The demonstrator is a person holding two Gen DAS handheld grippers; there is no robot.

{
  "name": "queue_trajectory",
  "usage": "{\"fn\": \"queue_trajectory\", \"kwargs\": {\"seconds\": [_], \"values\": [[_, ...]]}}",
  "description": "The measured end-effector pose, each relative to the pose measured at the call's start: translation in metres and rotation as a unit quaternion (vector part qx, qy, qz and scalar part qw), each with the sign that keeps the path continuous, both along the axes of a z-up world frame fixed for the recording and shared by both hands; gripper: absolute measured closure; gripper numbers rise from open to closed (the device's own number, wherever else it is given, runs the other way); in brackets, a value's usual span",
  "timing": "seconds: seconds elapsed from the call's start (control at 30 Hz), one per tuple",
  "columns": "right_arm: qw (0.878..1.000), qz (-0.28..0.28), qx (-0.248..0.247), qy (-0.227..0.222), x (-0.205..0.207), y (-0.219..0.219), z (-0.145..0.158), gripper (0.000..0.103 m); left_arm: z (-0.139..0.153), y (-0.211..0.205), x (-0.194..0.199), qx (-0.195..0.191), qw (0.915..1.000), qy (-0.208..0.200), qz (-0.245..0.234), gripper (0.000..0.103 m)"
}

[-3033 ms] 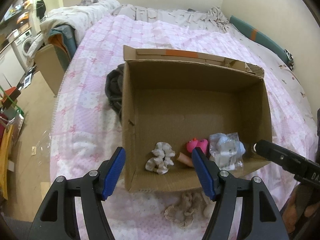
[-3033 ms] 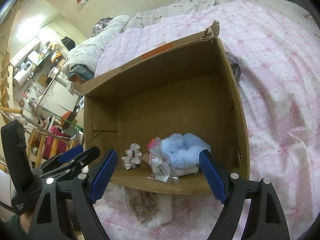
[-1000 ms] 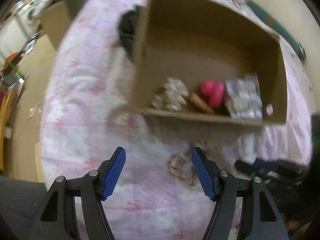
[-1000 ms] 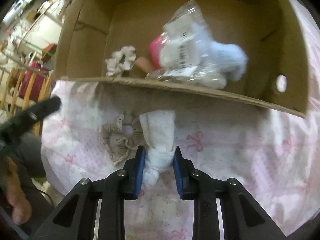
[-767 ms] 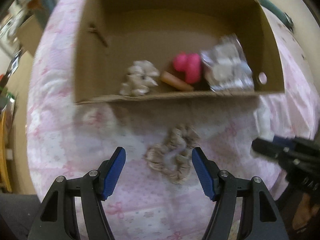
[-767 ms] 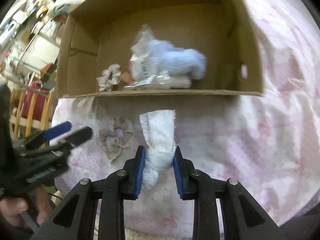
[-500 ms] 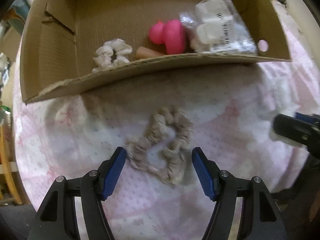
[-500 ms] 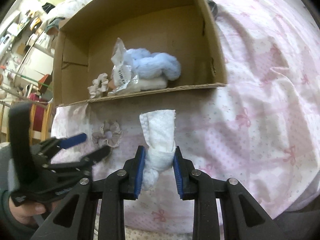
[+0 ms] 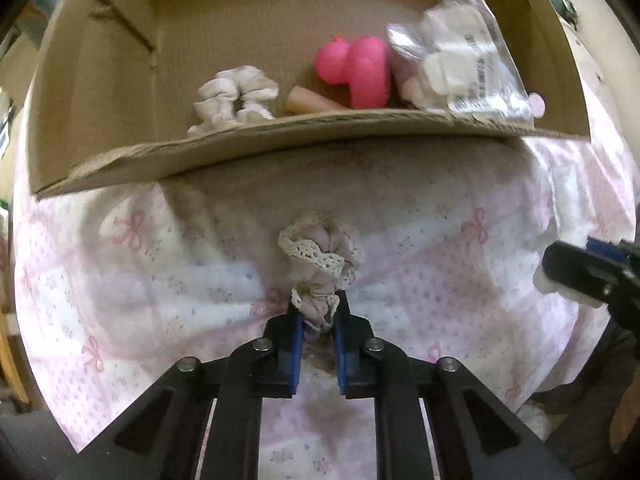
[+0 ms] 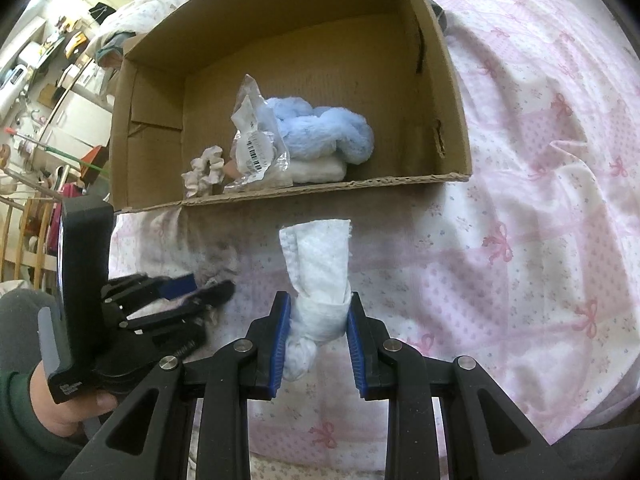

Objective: Organize soft objects
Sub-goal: 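Lift the scrunchie and sock and lower both into the box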

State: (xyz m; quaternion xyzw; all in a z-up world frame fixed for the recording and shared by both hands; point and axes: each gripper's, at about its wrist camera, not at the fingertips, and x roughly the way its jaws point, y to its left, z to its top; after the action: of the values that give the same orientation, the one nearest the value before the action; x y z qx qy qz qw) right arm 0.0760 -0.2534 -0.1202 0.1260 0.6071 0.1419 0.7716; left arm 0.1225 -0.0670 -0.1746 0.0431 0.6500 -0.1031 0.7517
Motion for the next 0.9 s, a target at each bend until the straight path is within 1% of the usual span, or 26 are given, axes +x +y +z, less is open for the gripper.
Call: {"fn": "queue_trajectory", "kwargs": {"seconds": [0.2,0.43,0.57,0.67,0.73,0.77,0.87,0.9], "values": [[1.0,0.003,-0.001,0.001,0.002,0.004,-0.001,0.074,0.014,0.027,-0.008,-0.003,0.9986,-0.021,0.049,0.092],[1.0,0.016,-0.004,0.0,0.003,0.012,-0.002,0.074,0.044,0.053,-0.024,0.002,0.9932,-0.071,0.092,0.092],[1.0,0.024,-0.007,-0.002,0.002,0.015,0.0,0.074,0.067,0.069,-0.036,-0.011,0.9879,-0.102,0.116,0.092],[1.0,0.026,-0.004,-0.006,0.0,0.015,0.003,0.074,0.084,0.076,-0.051,-0.012,0.9862,-0.121,0.113,0.092],[1.0,0.026,0.005,-0.007,-0.002,0.014,0.006,0.074,0.093,0.075,-0.055,-0.021,0.9845,-0.129,0.117,0.092],[1.0,0.026,0.008,-0.01,-0.004,0.013,0.008,0.074,0.105,0.069,-0.065,-0.026,0.9831,-0.135,0.12,0.092],[0.999,0.027,0.024,-0.025,-0.007,0.011,0.018,0.074,0.127,0.077,-0.076,-0.034,0.979,-0.155,0.128,0.092],[0.999,0.028,0.03,-0.031,-0.009,0.011,0.023,0.074,0.135,0.074,-0.073,-0.037,0.9773,-0.162,0.132,0.092]]}}
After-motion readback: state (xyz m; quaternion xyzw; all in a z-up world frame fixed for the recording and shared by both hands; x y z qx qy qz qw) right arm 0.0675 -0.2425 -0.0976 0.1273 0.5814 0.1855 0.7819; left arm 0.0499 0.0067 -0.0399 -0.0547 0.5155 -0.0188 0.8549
